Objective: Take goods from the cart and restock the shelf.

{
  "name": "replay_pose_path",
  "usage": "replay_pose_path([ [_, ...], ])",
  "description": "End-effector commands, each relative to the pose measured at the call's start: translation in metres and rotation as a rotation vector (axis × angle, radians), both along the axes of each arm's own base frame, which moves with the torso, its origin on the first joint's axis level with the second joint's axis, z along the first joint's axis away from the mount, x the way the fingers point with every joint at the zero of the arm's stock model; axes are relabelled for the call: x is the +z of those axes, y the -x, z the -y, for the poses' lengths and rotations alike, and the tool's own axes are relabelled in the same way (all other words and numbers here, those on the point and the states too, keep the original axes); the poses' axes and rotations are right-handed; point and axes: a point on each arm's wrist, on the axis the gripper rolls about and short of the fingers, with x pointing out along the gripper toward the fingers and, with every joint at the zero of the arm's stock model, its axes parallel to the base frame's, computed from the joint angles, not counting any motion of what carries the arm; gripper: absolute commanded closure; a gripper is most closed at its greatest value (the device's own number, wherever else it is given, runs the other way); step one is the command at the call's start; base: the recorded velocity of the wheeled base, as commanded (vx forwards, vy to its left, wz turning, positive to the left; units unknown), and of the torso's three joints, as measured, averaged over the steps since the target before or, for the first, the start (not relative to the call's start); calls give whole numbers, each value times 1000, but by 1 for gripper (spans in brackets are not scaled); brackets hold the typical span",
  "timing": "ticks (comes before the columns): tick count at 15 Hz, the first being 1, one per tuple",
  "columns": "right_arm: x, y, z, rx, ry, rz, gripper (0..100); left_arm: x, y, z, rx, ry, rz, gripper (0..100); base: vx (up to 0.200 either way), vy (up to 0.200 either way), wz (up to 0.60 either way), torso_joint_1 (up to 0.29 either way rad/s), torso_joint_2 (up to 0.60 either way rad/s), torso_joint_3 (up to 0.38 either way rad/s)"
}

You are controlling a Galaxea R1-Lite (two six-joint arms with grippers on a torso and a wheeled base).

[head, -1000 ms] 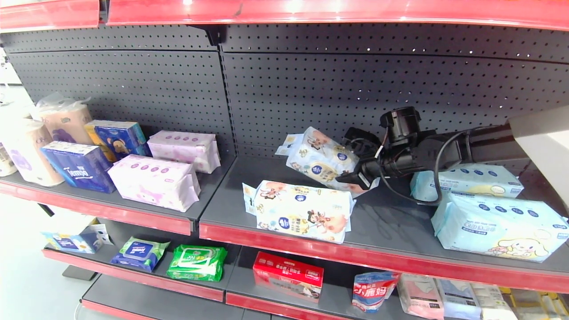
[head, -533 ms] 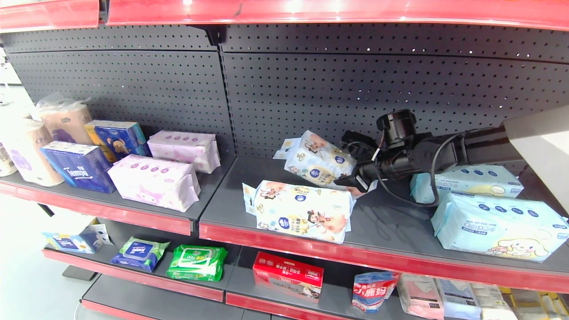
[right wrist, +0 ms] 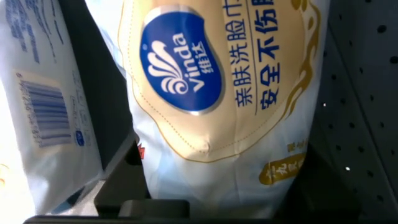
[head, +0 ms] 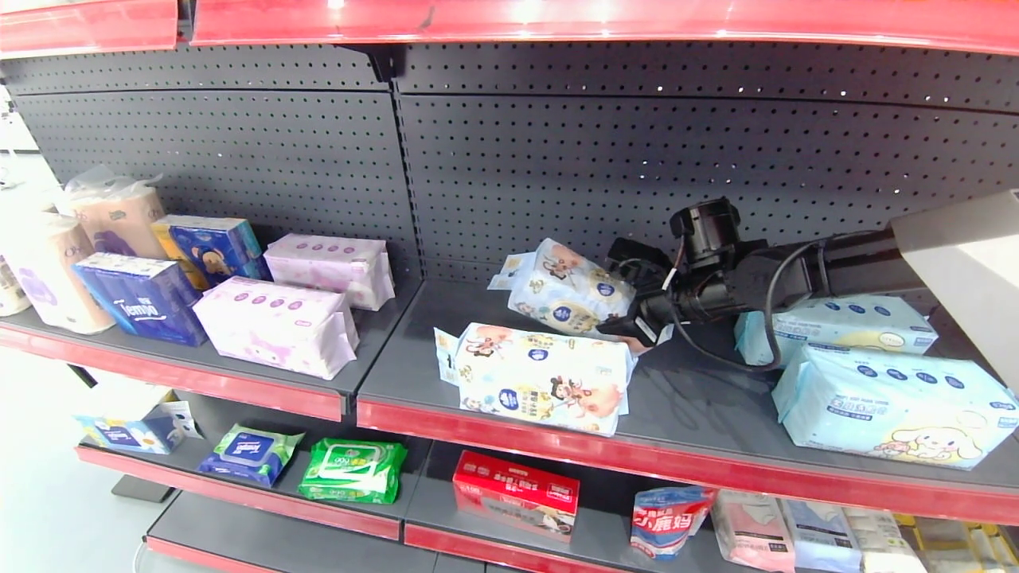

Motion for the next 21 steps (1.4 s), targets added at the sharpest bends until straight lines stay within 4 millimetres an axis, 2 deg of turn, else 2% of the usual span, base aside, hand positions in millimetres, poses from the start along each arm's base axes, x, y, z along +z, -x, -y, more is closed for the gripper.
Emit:
replay_pose_path([
  [1,2,-1,0,5,6,3,100,0,0,0,0,0,-1,0,0,0,0,0,0,0],
  [5,7,-3,0,14,50,26,100,0,0,0,0,0,-1,0,0,0,0,0,0,0],
  [15,2,-2,-2,23,65,16,100,0,0,0,0,0,-1,0,0,0,0,0,0,0],
  [16,0,-2,-4,27,65,14,0,0,0,0,0,0,-1,0,0,0,0,0,0,0],
  [21,-1,-2,-8,35,63,14,0,0,0,0,0,0,-1,0,0,0,0,0,0,0],
])
